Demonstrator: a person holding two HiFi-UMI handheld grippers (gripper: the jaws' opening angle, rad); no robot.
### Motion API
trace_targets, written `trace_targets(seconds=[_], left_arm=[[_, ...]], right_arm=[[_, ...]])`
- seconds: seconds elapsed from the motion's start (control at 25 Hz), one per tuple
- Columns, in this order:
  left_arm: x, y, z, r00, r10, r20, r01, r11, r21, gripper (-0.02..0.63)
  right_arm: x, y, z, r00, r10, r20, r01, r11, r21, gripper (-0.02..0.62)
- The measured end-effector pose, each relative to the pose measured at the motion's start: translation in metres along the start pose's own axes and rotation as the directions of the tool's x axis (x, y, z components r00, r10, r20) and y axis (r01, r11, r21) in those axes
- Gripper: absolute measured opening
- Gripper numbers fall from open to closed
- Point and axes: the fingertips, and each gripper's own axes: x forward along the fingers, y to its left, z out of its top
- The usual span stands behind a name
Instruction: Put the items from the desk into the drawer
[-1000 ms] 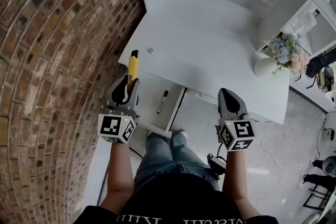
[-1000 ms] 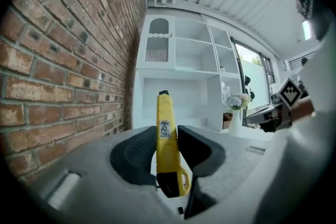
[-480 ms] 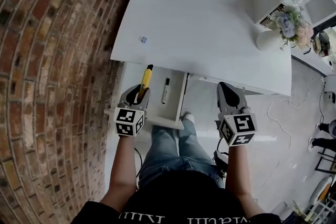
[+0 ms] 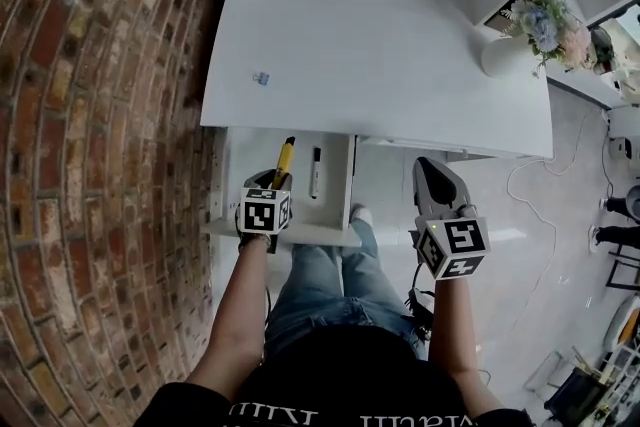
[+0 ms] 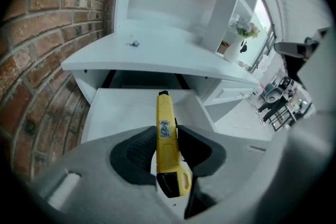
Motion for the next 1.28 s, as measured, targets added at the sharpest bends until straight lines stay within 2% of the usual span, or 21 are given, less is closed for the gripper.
trace_targets(seconds=[0.24,0.48,0.68,0.88,1.04,1.2,1.24,1.28], left_arm=[[0.05,0.007,-0.02,0.989,-0.018,-0.149,0.011,0.999,-0.05,0.127],[0.087,0.009,-0.04,0.967,-0.016,-0.255,0.005,0.999,-0.042,0.127],[0.11,0.013,-0.052,0.956,-0.001,-0.294,-0.017,0.998,-0.06,0.129],[0.121,0.014,-0.061,0.942,0.014,-0.335,-0.029,0.999,-0.042,0.13],[0.127,0.021,-0.072,0.926,0.058,-0.373,-0.067,0.998,-0.011,0.13],[0.134,0.014,-0.079,0.924,0.018,-0.382,-0.044,0.997,-0.059,0.133],[0.133,0.012,-0.077,0.926,0.005,-0.379,-0.037,0.996,-0.076,0.156],[0.131,0.01,-0.074,0.928,-0.001,-0.372,-0.033,0.996,-0.087,0.209]], right_arm=[[0.004,0.005,-0.014,0.999,-0.041,-0.035,0.042,0.999,0.017,0.006],[0.009,0.01,-0.026,0.996,-0.067,-0.063,0.068,0.997,0.023,0.007],[0.007,0.008,-0.041,0.991,-0.093,-0.093,0.096,0.995,0.033,0.006],[0.004,0.002,-0.053,0.987,-0.114,-0.116,0.119,0.992,0.038,0.006],[0.004,0.003,-0.055,0.985,-0.121,-0.12,0.126,0.991,0.035,0.007],[0.003,0.005,-0.051,0.985,-0.127,-0.115,0.131,0.991,0.025,0.006],[0.002,0.006,-0.05,0.986,-0.126,-0.113,0.129,0.991,0.023,0.007],[0.002,0.007,-0.049,0.986,-0.124,-0.113,0.127,0.992,0.02,0.006]])
